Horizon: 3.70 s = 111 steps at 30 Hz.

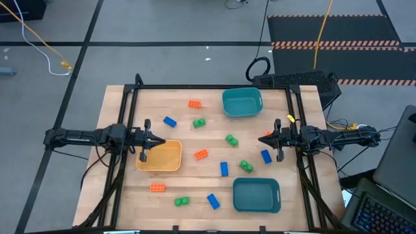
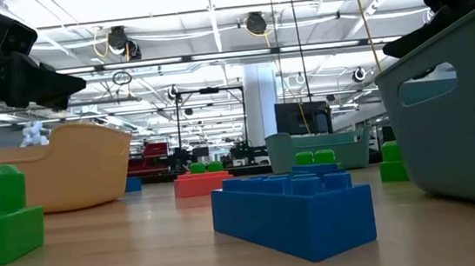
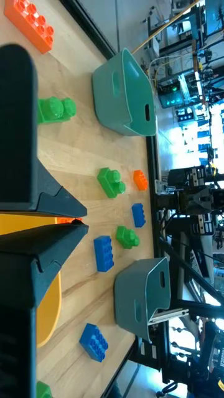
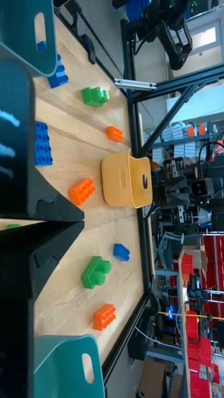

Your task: Sort & place blocks by color

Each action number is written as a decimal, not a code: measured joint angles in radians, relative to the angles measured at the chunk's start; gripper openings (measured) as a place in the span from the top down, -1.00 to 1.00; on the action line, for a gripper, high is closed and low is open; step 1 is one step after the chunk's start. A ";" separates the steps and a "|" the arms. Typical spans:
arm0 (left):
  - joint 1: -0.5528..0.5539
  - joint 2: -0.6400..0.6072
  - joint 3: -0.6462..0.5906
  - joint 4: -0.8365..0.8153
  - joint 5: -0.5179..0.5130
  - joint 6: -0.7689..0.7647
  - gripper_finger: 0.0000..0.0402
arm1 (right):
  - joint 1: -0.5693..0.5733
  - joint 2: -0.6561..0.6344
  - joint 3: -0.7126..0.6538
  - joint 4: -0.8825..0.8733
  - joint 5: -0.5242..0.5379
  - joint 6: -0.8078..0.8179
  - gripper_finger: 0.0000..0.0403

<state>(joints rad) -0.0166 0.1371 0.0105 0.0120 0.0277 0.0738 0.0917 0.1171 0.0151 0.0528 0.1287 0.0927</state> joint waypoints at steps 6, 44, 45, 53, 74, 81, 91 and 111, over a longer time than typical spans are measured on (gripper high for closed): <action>0.000 0.000 0.000 0.000 0.000 0.000 0.85 | 0.000 0.000 0.000 0.000 0.000 0.000 1.00; 0.000 0.000 0.000 0.000 0.000 0.000 0.85 | 0.000 0.000 0.000 0.002 0.000 -0.024 1.00; 0.000 0.000 0.000 0.000 0.000 0.000 0.85 | 0.000 0.000 0.000 0.002 0.000 -0.032 1.00; 0.000 0.000 0.000 0.000 0.000 0.000 0.85 | 0.000 0.000 0.000 0.002 0.000 -0.026 1.00; 0.000 0.000 0.000 0.000 0.000 0.000 0.85 | 0.000 0.000 0.000 0.166 0.005 0.002 1.00; 0.000 0.000 -0.001 0.063 -0.001 0.007 0.85 | 0.000 0.000 0.000 0.164 0.031 -0.001 1.00; 0.000 0.000 -0.001 0.063 -0.001 0.003 0.85 | 0.000 0.000 0.000 0.102 0.028 -0.030 1.00; 0.000 0.000 -0.001 0.103 -0.010 -0.001 0.85 | 0.000 0.019 0.000 0.086 0.091 -0.030 0.99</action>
<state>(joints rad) -0.0162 0.1371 0.0097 0.1146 0.0177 0.0727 0.0914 0.1365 0.0153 0.1384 0.2201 0.0628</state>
